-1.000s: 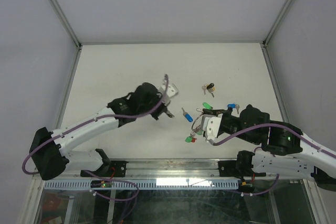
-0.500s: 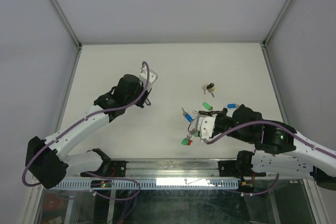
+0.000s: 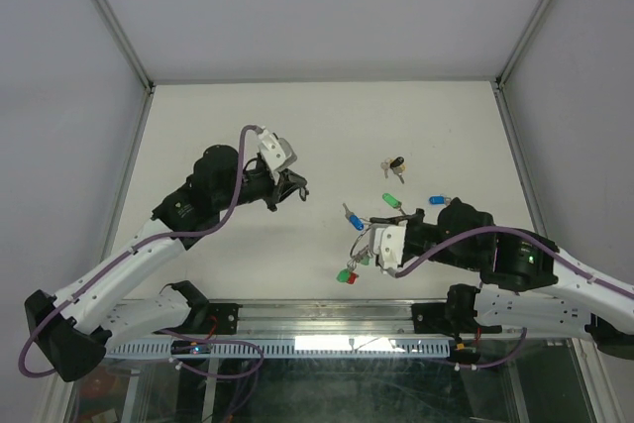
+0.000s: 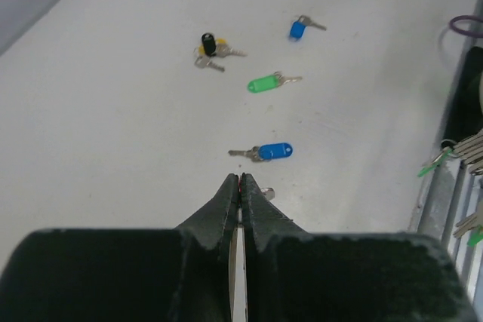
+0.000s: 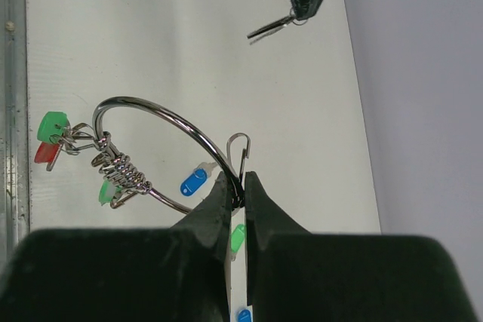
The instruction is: Put the keys on the keyring
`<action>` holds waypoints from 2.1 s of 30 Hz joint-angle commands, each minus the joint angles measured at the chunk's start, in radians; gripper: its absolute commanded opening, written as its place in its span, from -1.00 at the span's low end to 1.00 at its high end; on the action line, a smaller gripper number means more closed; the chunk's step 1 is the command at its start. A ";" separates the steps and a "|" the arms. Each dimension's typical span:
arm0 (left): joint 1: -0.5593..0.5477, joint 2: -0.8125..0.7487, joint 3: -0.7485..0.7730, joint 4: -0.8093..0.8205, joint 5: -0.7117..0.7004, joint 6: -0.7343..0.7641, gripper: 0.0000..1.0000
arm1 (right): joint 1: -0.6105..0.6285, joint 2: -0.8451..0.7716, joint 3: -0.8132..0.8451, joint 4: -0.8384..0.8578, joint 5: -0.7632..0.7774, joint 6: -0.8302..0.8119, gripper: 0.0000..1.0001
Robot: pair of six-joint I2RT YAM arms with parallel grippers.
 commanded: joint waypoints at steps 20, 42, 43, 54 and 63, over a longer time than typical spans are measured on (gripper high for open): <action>0.002 -0.073 0.026 0.327 0.642 -0.084 -1.00 | -0.017 0.157 0.006 0.332 -0.375 -0.075 -1.00; 0.065 -0.128 0.012 0.377 0.739 -0.071 -1.00 | -0.019 0.212 0.130 0.337 -0.353 -0.161 -1.00; 0.065 -0.132 0.012 0.376 0.736 -0.071 -1.00 | -0.018 0.209 0.129 0.342 -0.360 -0.158 -1.00; 0.066 -0.150 0.004 0.361 0.751 -0.065 -1.00 | -0.016 0.196 0.128 0.403 -0.406 -0.100 -1.00; 0.065 -0.168 -0.002 0.359 0.731 -0.070 -1.00 | -0.009 0.182 0.098 0.410 -0.442 -0.103 -1.00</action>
